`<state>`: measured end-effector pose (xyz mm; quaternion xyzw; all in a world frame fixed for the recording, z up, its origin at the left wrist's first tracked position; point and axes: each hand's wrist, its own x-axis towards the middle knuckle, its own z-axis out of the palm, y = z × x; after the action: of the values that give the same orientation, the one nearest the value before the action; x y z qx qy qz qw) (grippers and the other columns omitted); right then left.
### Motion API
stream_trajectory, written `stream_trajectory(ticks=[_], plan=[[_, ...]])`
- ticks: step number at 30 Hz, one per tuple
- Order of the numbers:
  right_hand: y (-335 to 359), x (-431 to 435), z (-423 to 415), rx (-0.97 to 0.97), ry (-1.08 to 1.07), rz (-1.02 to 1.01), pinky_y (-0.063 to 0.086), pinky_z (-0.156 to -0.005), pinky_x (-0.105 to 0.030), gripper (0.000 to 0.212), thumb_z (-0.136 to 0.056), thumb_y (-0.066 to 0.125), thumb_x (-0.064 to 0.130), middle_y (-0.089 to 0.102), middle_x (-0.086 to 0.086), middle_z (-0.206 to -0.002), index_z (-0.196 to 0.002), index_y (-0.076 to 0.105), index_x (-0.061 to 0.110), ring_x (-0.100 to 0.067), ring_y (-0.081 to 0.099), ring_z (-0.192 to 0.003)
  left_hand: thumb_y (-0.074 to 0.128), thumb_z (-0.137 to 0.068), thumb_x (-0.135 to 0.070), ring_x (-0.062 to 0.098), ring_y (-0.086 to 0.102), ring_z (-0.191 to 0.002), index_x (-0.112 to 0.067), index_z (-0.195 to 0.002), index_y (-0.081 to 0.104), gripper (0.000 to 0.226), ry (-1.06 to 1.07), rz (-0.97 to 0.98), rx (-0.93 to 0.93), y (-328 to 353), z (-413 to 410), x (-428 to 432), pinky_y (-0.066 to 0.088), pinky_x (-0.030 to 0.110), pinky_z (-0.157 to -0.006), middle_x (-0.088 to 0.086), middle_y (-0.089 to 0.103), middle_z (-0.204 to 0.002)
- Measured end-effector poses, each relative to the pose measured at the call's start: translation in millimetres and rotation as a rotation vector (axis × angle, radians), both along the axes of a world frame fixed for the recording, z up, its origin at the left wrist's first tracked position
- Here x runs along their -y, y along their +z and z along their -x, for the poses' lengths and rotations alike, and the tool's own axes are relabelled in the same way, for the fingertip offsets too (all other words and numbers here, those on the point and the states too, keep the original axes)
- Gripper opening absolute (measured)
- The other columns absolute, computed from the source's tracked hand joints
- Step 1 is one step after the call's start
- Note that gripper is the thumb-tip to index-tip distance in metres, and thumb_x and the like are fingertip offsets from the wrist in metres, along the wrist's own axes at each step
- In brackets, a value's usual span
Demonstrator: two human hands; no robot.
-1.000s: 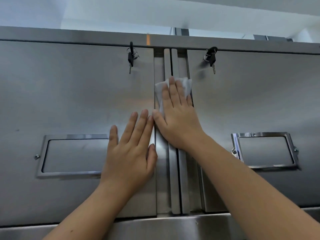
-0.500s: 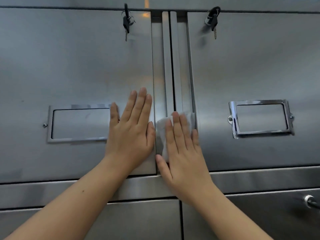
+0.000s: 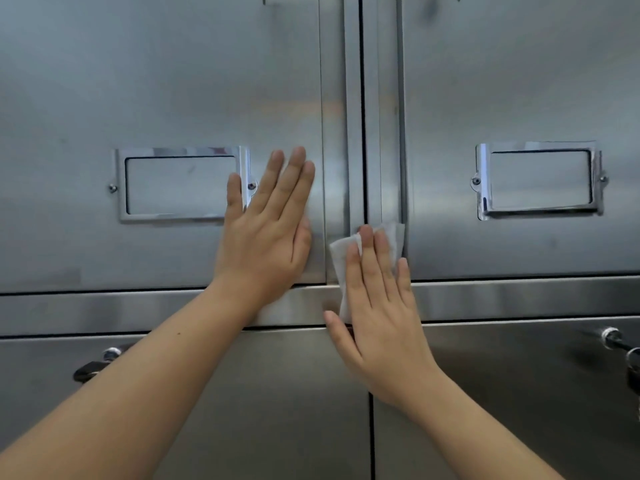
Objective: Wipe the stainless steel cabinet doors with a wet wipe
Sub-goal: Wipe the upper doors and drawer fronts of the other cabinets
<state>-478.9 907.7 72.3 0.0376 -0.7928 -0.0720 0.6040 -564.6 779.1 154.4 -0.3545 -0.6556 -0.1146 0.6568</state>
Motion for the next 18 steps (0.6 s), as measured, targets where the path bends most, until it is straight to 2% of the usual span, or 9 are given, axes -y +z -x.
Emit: stream_trajectory(ticks=[7, 11, 14, 18], plan=[[5, 11, 6, 0.036, 0.089, -0.024, 0.004, -0.115, -0.046, 0.068, -0.091, 0.036, 0.036, 0.006, -0.02, -0.153, -0.144, 0.015, -0.001, -0.029, 0.002, -0.143, 0.025, -0.093, -0.023, 0.025, 0.021, -0.14, -0.007, -0.145, 0.028, 0.054, -0.027, -0.056, -0.008, -2, 2, -1, 0.0, 0.045, -0.112, 0.009, 0.025, -0.152], [10, 16, 8, -0.015, 0.147, -0.032, 0.008, -0.115, -0.048, 0.07, -0.09, 0.038, 0.034, 0.004, -0.022, -0.151, -0.142, 0.013, -0.005, -0.03, 0.005, -0.142, 0.025, -0.092, -0.021, 0.025, 0.022, -0.14, -0.005, -0.144, 0.03, 0.054, -0.076, -0.095, 0.02, -1, 0, 0, 0.002, 0.045, -0.111, 0.01, 0.027, -0.151], [12, 18, 9, -0.048, 0.187, -0.017, 0.004, -0.116, -0.044, 0.072, -0.091, 0.038, 0.034, 0.001, -0.021, -0.151, -0.142, 0.009, -0.006, -0.029, 0.003, -0.143, 0.023, -0.092, -0.022, 0.025, 0.021, -0.14, -0.005, -0.144, 0.029, 0.054, -0.084, -0.093, 0.029, -1, -1, 0, 0.0, 0.044, -0.111, 0.01, 0.026, -0.151], [11, 17, 11, -0.006, 0.003, -0.053, 0.004, -0.114, -0.047, 0.067, -0.092, 0.032, 0.041, 0.012, -0.022, -0.152, -0.144, 0.018, 0.002, -0.033, 0.01, -0.142, 0.025, -0.093, -0.021, 0.024, 0.021, -0.14, -0.006, -0.144, 0.029, 0.054, -0.08, -0.091, 0.029, -2, 0, 0, 0.001, 0.045, -0.112, 0.009, 0.026, -0.152]])
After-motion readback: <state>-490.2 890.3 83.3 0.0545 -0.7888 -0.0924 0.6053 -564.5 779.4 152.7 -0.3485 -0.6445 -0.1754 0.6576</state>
